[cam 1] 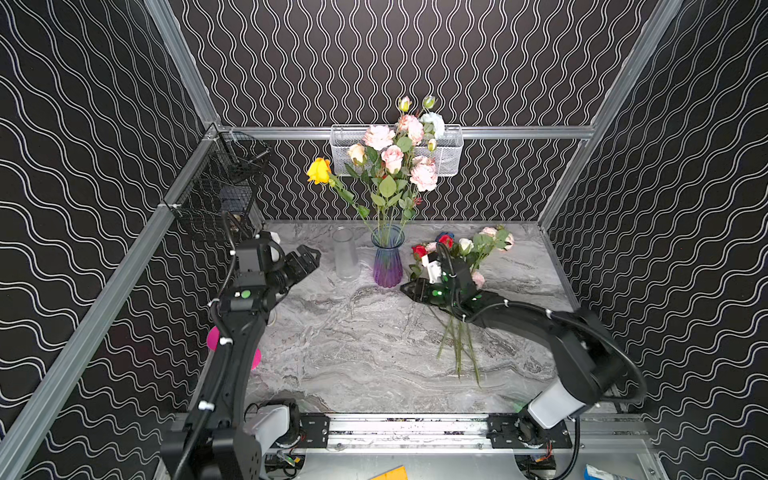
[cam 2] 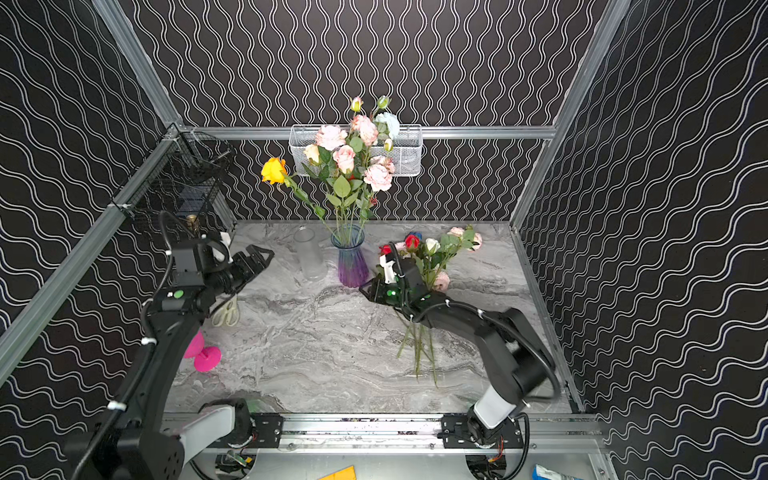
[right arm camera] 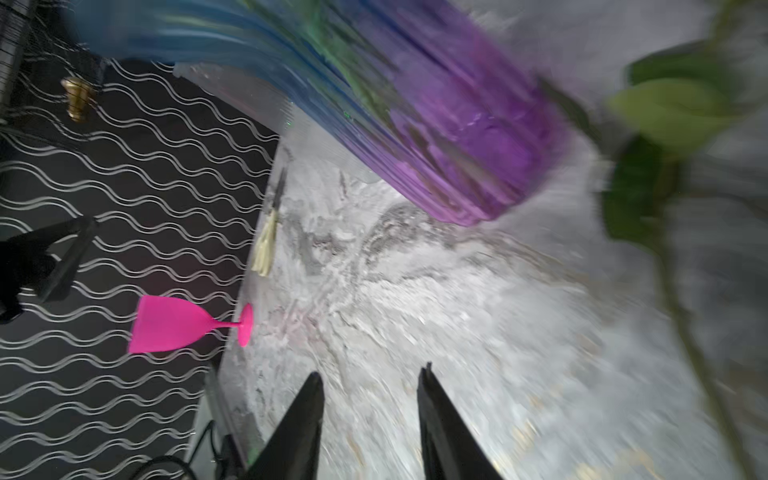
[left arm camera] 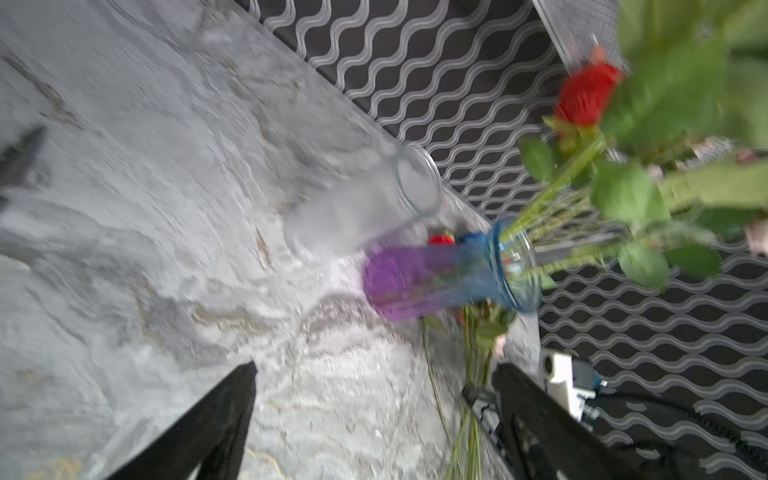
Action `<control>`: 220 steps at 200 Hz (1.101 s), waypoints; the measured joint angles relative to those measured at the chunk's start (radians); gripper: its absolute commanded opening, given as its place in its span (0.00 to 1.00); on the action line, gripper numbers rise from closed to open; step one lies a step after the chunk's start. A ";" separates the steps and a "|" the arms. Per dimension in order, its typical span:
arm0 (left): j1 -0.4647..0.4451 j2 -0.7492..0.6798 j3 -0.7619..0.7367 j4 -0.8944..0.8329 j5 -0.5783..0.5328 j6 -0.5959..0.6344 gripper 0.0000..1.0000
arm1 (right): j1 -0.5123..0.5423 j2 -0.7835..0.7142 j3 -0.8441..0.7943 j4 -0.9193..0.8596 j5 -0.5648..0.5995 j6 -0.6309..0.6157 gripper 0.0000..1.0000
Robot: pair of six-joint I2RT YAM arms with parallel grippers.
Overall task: Arrange the flowers into the vase
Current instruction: 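Reach the left gripper to the clear cup while the right gripper lowers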
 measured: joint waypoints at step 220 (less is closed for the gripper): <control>-0.097 0.600 0.459 -0.034 -0.065 0.141 0.82 | -0.067 0.401 0.232 0.168 -0.042 0.115 0.40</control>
